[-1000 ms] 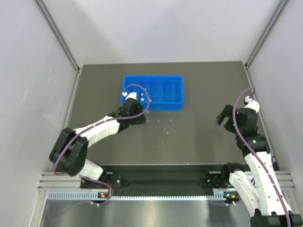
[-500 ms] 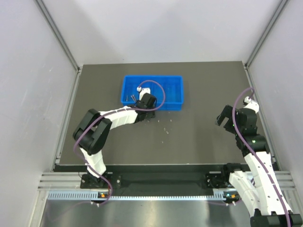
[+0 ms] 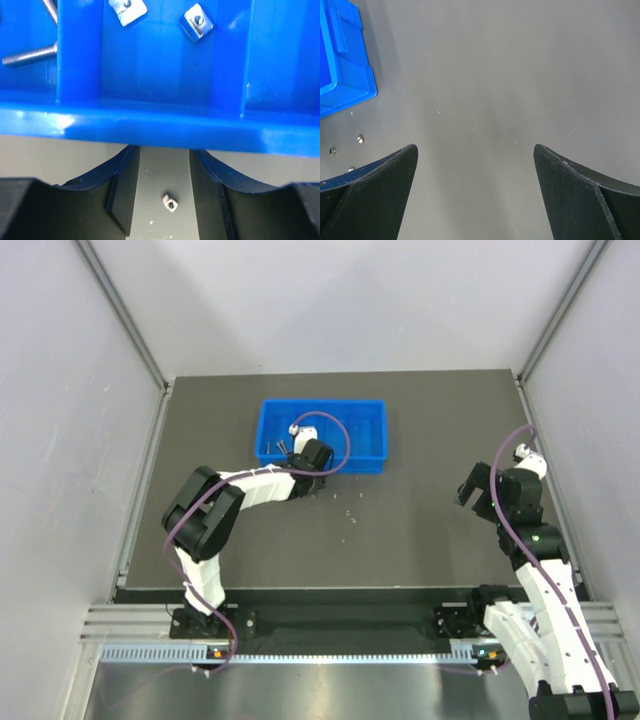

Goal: Sort the screws and nuts into containers

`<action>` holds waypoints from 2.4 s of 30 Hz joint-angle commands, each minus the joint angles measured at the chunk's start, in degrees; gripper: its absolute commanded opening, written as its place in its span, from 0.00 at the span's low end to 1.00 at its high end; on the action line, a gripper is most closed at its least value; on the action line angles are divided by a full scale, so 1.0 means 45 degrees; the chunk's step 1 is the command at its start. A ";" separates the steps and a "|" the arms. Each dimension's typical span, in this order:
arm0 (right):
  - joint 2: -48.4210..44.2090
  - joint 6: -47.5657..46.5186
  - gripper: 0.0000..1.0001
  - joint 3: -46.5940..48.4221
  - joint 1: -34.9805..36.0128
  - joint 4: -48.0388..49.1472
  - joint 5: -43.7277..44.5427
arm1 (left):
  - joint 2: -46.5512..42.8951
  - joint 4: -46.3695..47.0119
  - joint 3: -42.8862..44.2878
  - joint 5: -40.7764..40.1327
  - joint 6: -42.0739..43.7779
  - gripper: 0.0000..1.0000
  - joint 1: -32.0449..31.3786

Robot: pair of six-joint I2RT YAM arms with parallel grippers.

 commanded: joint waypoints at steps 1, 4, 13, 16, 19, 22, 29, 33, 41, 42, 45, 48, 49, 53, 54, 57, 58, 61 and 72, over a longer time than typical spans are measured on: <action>-0.0060 -0.0105 1.00 0.0097 0.0075 0.0590 0.0205 | 0.0357 0.0926 0.0042 -0.0304 -0.0173 0.49 -0.0002; -0.0022 -0.0124 1.00 0.0097 0.0075 0.0610 0.0224 | 0.0591 0.1142 0.0042 -0.0305 -0.0232 0.46 -0.0021; -0.0022 -0.0105 1.00 0.0097 0.0075 0.0570 0.0224 | 0.1080 0.1337 0.0139 -0.0519 -0.0232 0.43 -0.0041; -0.0021 -0.0124 1.00 0.0097 0.0075 0.0590 0.0205 | 0.1197 0.1376 0.0140 -0.0539 -0.0193 0.43 -0.0060; 0.0037 -0.0124 1.00 0.0097 0.0075 0.0590 0.0205 | 0.1276 0.1396 0.0178 -0.0481 -0.0115 0.33 -0.0080; -0.0002 -0.0105 1.00 0.0117 0.0095 0.0570 0.0224 | 0.1140 0.1299 0.0179 -0.0539 -0.0095 0.26 -0.0119; 0.0056 -0.0144 1.00 0.0097 0.0056 0.0590 0.0244 | 0.0534 0.0674 -0.0017 -0.0695 0.0041 0.27 -0.0412; 0.0056 -0.0124 1.00 0.0097 0.0075 0.0610 0.0205 | 0.0592 0.0069 0.0178 -0.0695 0.0159 0.35 -0.0684; -0.0002 -0.0105 1.00 0.0058 0.0075 0.0629 0.0185 | 0.0807 -0.0499 0.0198 -0.1299 -0.0193 0.32 -0.0900; 0.0017 -0.0105 1.00 0.0058 0.0075 0.0668 0.0185 | 0.0904 -0.0499 0.0218 -0.1378 -0.0251 0.31 -0.0900; -0.0002 -0.0143 1.00 0.0058 0.0056 0.0649 0.0147 | 0.1119 -0.0518 0.0373 -0.1554 -0.0329 0.26 -0.0900; -0.0060 -0.0066 1.00 0.0058 0.0075 0.0629 0.0166 | 0.1120 -0.0557 0.0433 -0.1613 -0.0466 0.20 -0.0900; -0.0041 -0.0104 1.00 0.0077 0.0075 0.0610 0.0185 | 0.1081 -0.0538 0.0394 -0.1671 -0.0485 0.18 -0.0900; -0.0022 -0.0105 1.00 0.0078 0.0075 0.0629 0.0185 | 0.0380 -0.0480 0.0121 -0.1808 -0.0447 0.13 -0.0900; -0.0002 -0.0105 1.00 0.0078 0.0075 0.0610 0.0205 | -0.0125 -0.0383 -0.0093 -0.1828 -0.0427 0.13 -0.0920; 0.0017 -0.0105 1.00 0.0058 0.0075 0.0629 0.0205 | -0.1258 -0.0246 -0.0484 -0.1887 -0.0291 0.12 -0.0900; 0.0037 -0.0085 0.99 0.0058 0.0075 0.0648 0.0205 | -0.1515 -0.0225 -0.0524 -0.1906 -0.0252 0.11 -0.0900; 0.0037 -0.0085 1.00 0.0058 0.0075 0.0649 0.0205 | -0.2297 -0.0342 -0.0622 -0.1984 -0.0154 0.11 -0.0900; 0.0037 -0.0105 1.00 0.0019 0.0056 0.0688 0.0146 | -0.3180 0.0223 0.0623 -0.2319 0.1465 0.12 -0.0081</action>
